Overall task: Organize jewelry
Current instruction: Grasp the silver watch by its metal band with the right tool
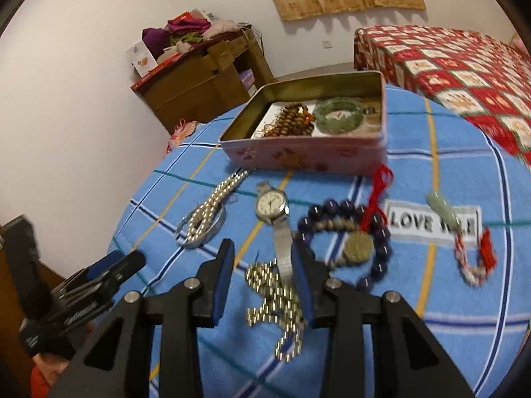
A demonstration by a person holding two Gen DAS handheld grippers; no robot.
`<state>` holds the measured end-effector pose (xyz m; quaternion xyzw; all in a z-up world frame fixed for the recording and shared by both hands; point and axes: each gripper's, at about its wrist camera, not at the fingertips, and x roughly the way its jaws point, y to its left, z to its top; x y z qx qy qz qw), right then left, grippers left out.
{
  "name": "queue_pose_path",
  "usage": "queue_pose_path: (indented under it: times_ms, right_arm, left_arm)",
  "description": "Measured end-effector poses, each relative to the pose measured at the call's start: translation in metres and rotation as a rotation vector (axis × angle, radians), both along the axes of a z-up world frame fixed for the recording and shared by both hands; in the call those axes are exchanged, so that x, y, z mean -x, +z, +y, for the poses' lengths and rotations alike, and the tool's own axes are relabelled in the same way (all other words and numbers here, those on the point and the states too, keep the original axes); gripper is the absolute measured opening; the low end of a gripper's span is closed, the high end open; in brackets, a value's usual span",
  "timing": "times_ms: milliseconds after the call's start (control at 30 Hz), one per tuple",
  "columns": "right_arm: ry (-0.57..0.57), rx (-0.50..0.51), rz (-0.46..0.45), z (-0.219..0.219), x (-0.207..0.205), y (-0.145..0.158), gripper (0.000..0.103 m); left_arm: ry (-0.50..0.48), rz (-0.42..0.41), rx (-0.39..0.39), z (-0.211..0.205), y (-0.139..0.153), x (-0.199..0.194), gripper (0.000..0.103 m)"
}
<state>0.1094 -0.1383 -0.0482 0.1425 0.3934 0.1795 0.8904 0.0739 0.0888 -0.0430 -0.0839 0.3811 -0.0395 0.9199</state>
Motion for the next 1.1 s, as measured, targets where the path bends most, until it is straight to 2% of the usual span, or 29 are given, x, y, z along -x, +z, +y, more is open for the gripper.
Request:
queue_pose_path:
  times_ms: [167,300,400,567,800,833,867,900,933,1000,1100]
  right_arm:
    - [0.046,0.027,0.021,0.02,-0.031,-0.006,0.039]
    - [0.055,0.137,0.063,0.033,-0.048,-0.022,0.039]
    - [0.045,0.184,0.055,0.029,-0.044,-0.024,0.039]
    - [0.053,0.135,0.073,0.012,-0.033,-0.026,0.038]
    - [0.135,0.342,0.018,0.046,-0.031,-0.024,0.041]
    - [0.148,0.387,0.007,0.052,-0.03,-0.025,0.038]
    - [0.169,0.416,-0.004,0.057,-0.028,-0.024,0.03]
    - [0.177,0.409,0.001,0.057,-0.028,-0.024,0.021]
    - [0.175,0.395,0.012,0.056,-0.027,-0.024,0.018]
    - [0.157,0.34,0.024,0.048,-0.024,-0.021,0.018]
    - [0.132,0.201,0.007,0.033,-0.012,-0.009,0.018]
  left_arm:
    - [-0.002,-0.009,0.003,0.002,0.002,0.003,0.075]
    - [0.003,-0.009,0.003,0.007,0.004,0.002,0.075]
    - [0.013,-0.01,0.001,0.011,0.003,0.001,0.075]
    - [0.021,0.006,0.024,0.015,-0.002,-0.003,0.075]
    - [0.007,0.015,0.033,0.008,0.0,-0.004,0.075]
    - [0.003,0.013,0.027,0.007,0.001,-0.004,0.075]
    - [-0.002,0.01,0.018,0.006,0.002,-0.003,0.075]
    - [-0.007,0.007,0.014,0.004,0.003,-0.002,0.075]
    - [-0.015,0.003,0.01,0.004,0.004,-0.001,0.075]
    - [-0.031,-0.005,-0.003,0.002,0.006,0.0,0.075]
    - [-0.058,-0.017,-0.008,-0.001,0.008,-0.003,0.075]
